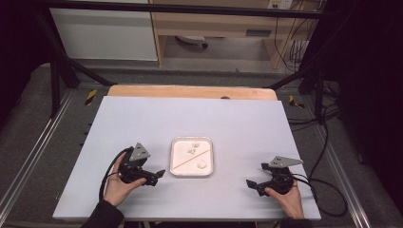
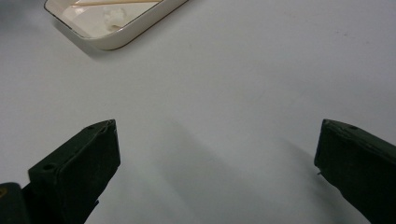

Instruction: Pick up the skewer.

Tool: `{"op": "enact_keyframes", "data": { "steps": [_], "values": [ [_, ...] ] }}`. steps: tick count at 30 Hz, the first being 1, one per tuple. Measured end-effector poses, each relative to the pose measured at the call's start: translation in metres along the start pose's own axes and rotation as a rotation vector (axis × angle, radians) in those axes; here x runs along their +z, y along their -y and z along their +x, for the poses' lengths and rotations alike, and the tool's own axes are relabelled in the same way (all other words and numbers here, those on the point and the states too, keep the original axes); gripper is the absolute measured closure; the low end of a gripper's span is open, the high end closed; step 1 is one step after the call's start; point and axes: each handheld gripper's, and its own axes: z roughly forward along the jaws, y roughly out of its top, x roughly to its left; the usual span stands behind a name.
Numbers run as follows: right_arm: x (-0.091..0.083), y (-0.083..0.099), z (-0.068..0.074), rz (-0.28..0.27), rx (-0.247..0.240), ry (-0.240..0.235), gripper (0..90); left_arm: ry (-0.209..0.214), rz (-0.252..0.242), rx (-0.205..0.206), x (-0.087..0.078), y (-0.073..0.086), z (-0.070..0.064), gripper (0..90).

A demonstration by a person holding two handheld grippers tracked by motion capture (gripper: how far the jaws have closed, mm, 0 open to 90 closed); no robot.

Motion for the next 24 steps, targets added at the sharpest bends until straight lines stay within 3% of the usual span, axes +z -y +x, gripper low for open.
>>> {"op": "enact_keyframes", "data": {
  "steps": [15, 23, 24],
  "values": [
    [0.000, 0.000, 0.000, 0.000, 0.002, 0.002, 0.8, 0.016, 0.065, 0.024, 0.029, -0.034, -0.015, 9.9],
    [0.000, 0.000, 0.000, -0.001, -0.001, 0.002, 0.8, 0.024, 0.099, 0.053, 0.048, -0.046, -0.023, 27.2],
    [0.000, 0.000, 0.000, 0.000, -0.001, 0.001, 0.8, 0.042, 0.108, 0.053, 0.054, -0.047, -0.025, 29.8]
  ]
}}
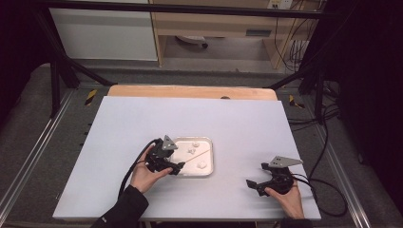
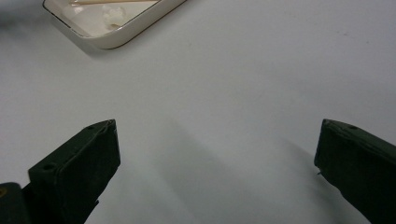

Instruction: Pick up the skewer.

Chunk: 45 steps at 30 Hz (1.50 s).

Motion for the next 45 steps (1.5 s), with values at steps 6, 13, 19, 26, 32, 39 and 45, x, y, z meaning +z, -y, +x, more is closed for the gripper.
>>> {"op": "enact_keyframes", "data": {
  "steps": [6, 13, 19, 26, 32, 39, 45],
  "values": [
    [0.000, 0.000, 0.000, 0.002, 0.000, 0.000, 0.8, 0.032, 0.048, 0.010, 0.013, -0.003, -0.002, 43.9],
    [0.000, 0.000, 0.000, 0.006, -0.004, 0.001, 0.8, 0.040, 0.068, 0.036, 0.019, -0.003, -0.003, 64.3],
    [0.000, 0.000, 0.000, 0.006, -0.004, 0.001, 0.8, 0.047, 0.076, 0.040, 0.025, -0.003, -0.004, 73.9],
    [0.001, 0.000, 0.000, 0.007, -0.005, 0.001, 0.8, 0.046, 0.077, 0.044, 0.027, -0.003, -0.005, 82.4],
    [0.000, 0.000, 0.000, 0.006, -0.004, 0.000, 0.8, 0.032, 0.084, 0.059, 0.027, -0.004, -0.008, 87.0],
    [0.001, 0.000, 0.000, 0.005, -0.006, 0.001, 0.8, 0.044, 0.077, 0.061, 0.027, -0.003, -0.007, 88.4],
    [0.000, 0.000, 0.000, 0.004, -0.007, 0.000, 0.8, 0.050, 0.053, 0.037, 0.027, -0.003, -0.006, 88.7]
  ]
}}
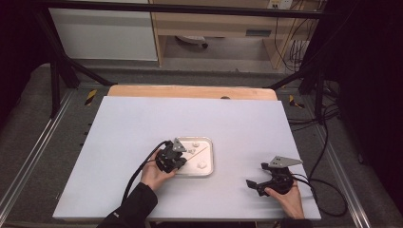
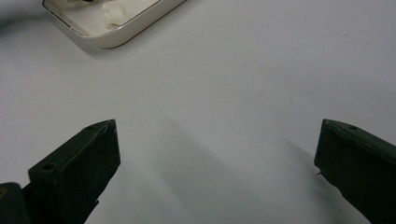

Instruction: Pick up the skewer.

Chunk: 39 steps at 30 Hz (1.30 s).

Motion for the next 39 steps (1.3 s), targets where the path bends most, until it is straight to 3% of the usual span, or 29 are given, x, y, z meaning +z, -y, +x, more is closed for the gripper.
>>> {"op": "enact_keyframes", "data": {
  "steps": [18, 33, 39],
  "values": [
    [0.000, 0.000, 0.000, -0.005, -0.003, 0.001, 0.7, 0.020, -0.073, -0.012, -0.024, -0.001, -0.001, 88.8],
    [-0.001, -0.017, 0.014, -0.028, -0.106, 0.049, 0.8, 0.051, -0.074, 0.010, -0.041, -0.004, -0.004, 88.8],
    [0.000, -0.025, 0.024, 0.007, -0.202, 0.072, 1.2, 0.073, -0.077, 0.045, -0.045, -0.013, -0.014, 88.8]
  ]
}}
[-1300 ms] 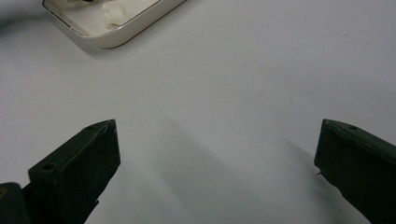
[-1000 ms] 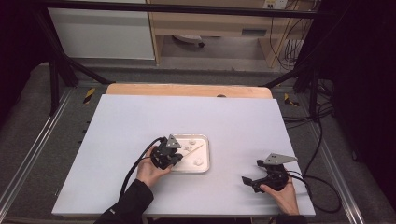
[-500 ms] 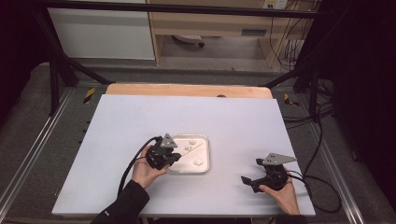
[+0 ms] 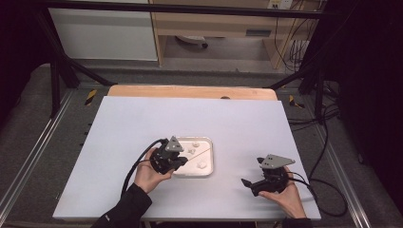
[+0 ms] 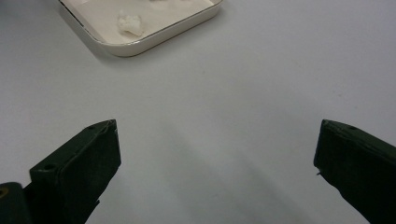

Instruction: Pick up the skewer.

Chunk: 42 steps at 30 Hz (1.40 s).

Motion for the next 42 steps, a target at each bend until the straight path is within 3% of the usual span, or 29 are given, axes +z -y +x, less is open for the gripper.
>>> {"op": "enact_keyframes", "data": {
  "steps": [7, 17, 22, 23, 33, 35, 36, 37, 42],
  "values": [
    [-0.002, -0.007, 0.006, 0.026, -0.091, 0.021, 1.7, 0.019, 0.003, 0.039, 0.003, -0.010, -0.013, 88.8],
    [0.003, -0.021, 0.021, 0.058, -0.291, 0.061, 7.2, 0.046, 0.013, 0.096, 0.010, -0.026, -0.030, 88.8],
    [0.005, -0.026, 0.026, 0.065, -0.357, 0.073, 9.3, 0.063, 0.012, 0.108, 0.015, -0.030, -0.038, 88.8],
    [0.006, -0.028, 0.028, 0.074, -0.392, 0.081, 10.4, 0.064, 0.012, 0.112, 0.016, -0.031, -0.040, 88.8],
    [0.012, -0.035, 0.040, 0.120, -0.579, 0.089, 20.6, 0.083, 0.045, 0.160, 0.029, -0.045, -0.058, 88.8],
    [0.013, -0.035, 0.041, 0.126, -0.587, 0.088, 21.6, 0.085, 0.049, 0.167, 0.031, -0.047, -0.059, 88.8],
    [0.014, -0.035, 0.042, 0.134, -0.625, 0.091, 24.0, 0.086, 0.049, 0.168, 0.032, -0.048, -0.061, 88.8],
    [0.014, -0.035, 0.042, 0.134, -0.625, 0.091, 24.0, 0.089, 0.049, 0.170, 0.032, -0.049, -0.061, 88.8],
    [0.015, -0.036, 0.043, 0.119, -0.722, 0.086, 31.2, 0.099, 0.059, 0.176, 0.037, -0.051, -0.065, 88.8]
  ]
}}
